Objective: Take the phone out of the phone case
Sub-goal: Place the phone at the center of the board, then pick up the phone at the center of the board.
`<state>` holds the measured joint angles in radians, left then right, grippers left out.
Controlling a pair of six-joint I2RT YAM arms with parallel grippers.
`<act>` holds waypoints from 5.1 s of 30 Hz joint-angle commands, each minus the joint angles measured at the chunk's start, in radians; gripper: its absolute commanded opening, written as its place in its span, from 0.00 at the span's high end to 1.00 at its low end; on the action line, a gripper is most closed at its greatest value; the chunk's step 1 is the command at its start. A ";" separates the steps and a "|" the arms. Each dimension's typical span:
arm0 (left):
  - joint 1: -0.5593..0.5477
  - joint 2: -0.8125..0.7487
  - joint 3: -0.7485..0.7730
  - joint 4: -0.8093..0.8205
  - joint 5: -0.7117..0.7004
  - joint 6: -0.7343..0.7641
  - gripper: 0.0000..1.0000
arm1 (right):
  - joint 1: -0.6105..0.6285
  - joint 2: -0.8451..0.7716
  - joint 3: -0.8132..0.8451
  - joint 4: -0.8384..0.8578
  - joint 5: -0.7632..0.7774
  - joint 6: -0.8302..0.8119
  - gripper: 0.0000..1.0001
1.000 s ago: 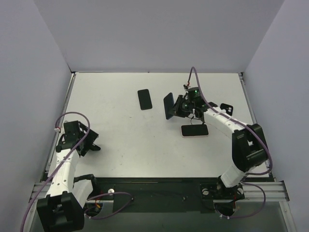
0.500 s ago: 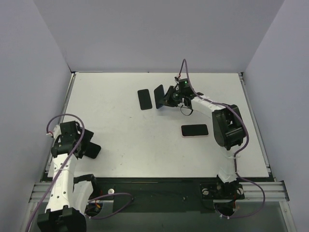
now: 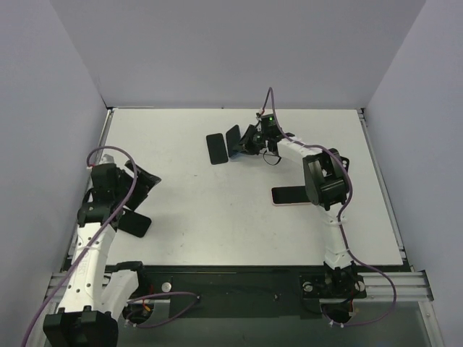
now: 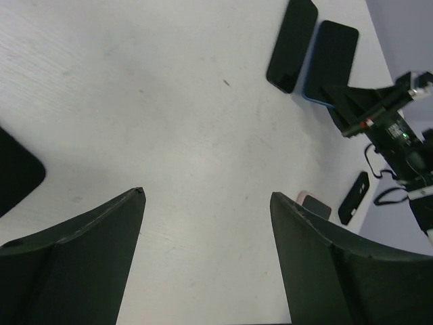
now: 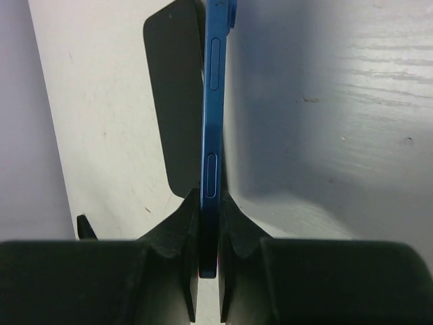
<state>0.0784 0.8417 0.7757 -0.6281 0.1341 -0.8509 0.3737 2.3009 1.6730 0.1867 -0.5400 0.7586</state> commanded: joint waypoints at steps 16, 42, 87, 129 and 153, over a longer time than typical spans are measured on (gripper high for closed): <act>-0.238 0.241 0.286 0.357 0.187 -0.016 0.14 | -0.042 -0.010 0.021 -0.184 -0.025 -0.108 0.65; -0.463 0.266 0.289 0.404 0.099 0.346 0.14 | -0.067 -0.914 -0.959 -0.356 0.798 0.534 0.00; -0.476 0.286 0.275 0.441 0.214 0.299 0.16 | -0.182 -0.794 -0.936 -0.243 0.175 -0.099 0.03; -0.465 0.323 0.277 0.429 0.213 0.299 0.16 | 0.360 -0.362 -0.501 -0.719 0.733 -0.418 0.14; -0.296 0.603 0.108 0.878 0.604 -0.157 0.14 | 0.275 -0.905 -0.909 -0.009 0.465 -0.180 1.00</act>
<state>-0.1909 1.3945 0.9031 0.0181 0.5579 -0.8574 0.6884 1.5333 0.8085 -0.0559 -0.0299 0.4721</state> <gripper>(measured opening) 0.860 0.684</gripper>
